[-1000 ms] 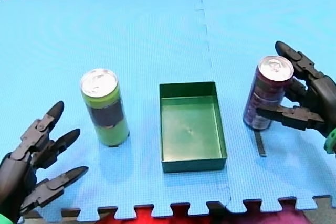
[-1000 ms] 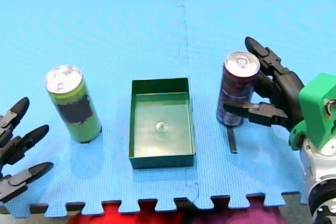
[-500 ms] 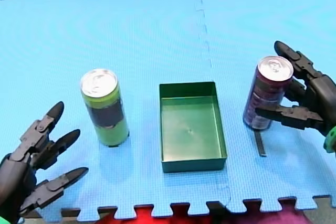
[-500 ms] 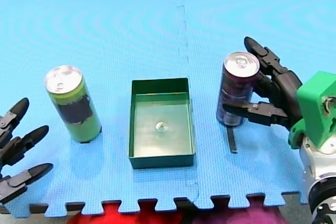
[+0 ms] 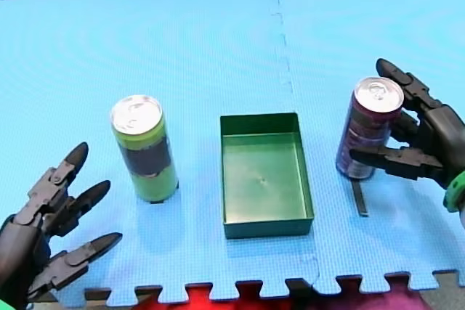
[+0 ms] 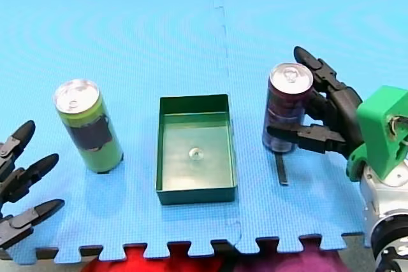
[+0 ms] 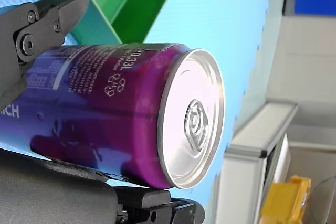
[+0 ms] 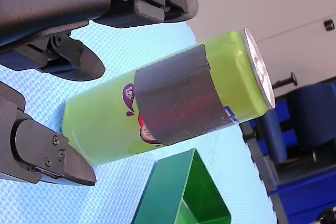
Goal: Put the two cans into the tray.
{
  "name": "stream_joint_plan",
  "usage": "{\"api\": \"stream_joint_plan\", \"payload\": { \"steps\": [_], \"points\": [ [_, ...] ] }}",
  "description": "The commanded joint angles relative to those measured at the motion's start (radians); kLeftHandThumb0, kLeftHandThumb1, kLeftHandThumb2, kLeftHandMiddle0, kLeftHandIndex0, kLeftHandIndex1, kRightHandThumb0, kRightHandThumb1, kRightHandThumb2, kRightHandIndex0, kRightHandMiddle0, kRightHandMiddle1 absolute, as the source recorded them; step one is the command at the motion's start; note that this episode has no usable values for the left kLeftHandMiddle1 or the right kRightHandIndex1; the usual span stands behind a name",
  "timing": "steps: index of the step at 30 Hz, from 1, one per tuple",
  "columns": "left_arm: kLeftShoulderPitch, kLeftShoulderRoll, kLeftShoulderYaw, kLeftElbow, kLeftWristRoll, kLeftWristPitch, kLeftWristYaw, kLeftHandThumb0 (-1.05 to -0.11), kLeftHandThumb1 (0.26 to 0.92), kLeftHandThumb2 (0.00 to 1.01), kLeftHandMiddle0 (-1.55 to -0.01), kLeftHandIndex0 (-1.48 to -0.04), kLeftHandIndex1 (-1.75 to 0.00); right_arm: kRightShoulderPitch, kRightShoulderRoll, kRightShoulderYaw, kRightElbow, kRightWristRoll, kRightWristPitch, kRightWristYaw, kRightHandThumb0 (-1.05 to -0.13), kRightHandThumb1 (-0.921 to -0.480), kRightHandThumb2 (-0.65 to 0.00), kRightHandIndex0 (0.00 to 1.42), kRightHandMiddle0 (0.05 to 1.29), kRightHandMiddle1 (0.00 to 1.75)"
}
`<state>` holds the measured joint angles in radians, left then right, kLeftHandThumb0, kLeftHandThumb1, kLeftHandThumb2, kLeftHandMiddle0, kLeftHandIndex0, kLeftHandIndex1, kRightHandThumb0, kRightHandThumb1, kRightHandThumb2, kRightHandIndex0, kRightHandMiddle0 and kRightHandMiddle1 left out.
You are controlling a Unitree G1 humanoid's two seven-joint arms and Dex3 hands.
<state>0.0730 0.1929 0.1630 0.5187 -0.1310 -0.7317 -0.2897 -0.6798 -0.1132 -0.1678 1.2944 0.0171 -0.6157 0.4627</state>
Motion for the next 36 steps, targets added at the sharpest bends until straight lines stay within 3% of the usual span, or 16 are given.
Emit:
{"api": "stream_joint_plan", "payload": {
  "steps": [1, 9, 24, 36],
  "points": [
    [-0.002, 0.001, 0.004, 0.005, -0.003, -0.011, 0.003, -1.048, 0.841, 0.01, -0.51, -0.25, 0.0, -0.008, 0.001, 0.0, 0.003, 0.001, 0.015, -0.001, -0.862, -0.639, 0.0, 0.26, 0.14, 0.0],
    [0.003, 0.001, 0.007, 0.007, -0.011, -0.028, -0.002, -1.048, 0.844, 0.01, -0.5, -0.25, 0.0, -0.008, 0.002, -0.003, 0.005, 0.001, 0.052, -0.006, -0.823, -0.621, 0.0, 0.27, 0.14, 0.0],
    [0.012, 0.002, 0.009, -0.01, -0.011, -0.028, 0.001, -1.048, 0.846, 0.0, -0.5, -0.24, 0.0, -0.01, 0.003, 0.007, 0.005, -0.011, 0.054, -0.03, -0.787, -0.613, 0.0, 0.28, 0.14, 0.0],
    [0.009, 0.008, 0.011, -0.004, -0.014, -0.035, -0.008, -1.048, 0.847, 0.0, -0.5, -0.24, 0.0, -0.022, -0.003, 0.019, 0.011, -0.033, 0.073, -0.067, -0.799, -0.62, -0.002, 0.27, 0.14, 0.0]
  ]
}}
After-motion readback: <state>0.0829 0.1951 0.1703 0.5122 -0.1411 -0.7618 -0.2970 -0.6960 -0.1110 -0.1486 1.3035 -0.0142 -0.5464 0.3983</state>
